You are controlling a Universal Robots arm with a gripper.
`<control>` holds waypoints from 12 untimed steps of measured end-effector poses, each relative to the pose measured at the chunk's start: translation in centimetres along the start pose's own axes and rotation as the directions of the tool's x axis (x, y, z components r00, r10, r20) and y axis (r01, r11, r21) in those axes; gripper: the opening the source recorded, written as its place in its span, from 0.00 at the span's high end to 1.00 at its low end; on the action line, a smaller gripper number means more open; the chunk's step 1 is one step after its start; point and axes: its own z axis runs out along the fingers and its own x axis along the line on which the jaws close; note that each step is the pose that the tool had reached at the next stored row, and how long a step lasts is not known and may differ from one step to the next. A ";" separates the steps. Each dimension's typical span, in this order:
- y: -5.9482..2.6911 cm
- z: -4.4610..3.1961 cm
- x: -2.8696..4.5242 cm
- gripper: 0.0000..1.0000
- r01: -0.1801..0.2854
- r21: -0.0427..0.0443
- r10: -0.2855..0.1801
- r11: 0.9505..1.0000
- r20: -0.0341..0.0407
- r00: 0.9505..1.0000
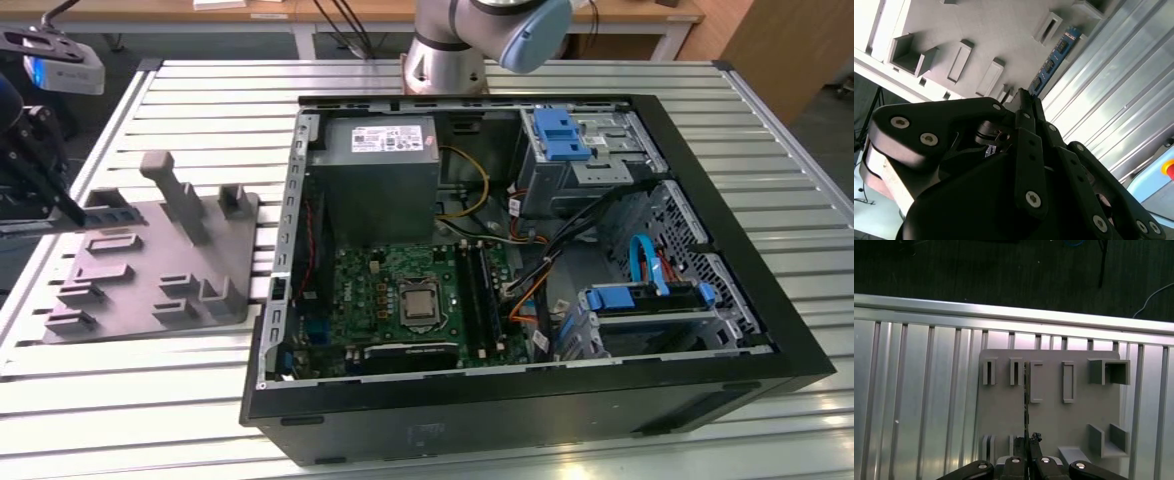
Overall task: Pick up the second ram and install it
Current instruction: 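Pick up the second ram and move it above second insertion slot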
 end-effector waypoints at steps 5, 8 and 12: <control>0.00 -0.65 -0.02 0.86 0.000 0.000 0.000 1.000 0.001 1.000; 0.00 -1.02 -0.04 0.86 0.000 0.000 0.000 1.000 0.001 1.000; 0.01 -1.43 -0.05 0.86 0.000 0.000 0.000 1.000 0.001 1.000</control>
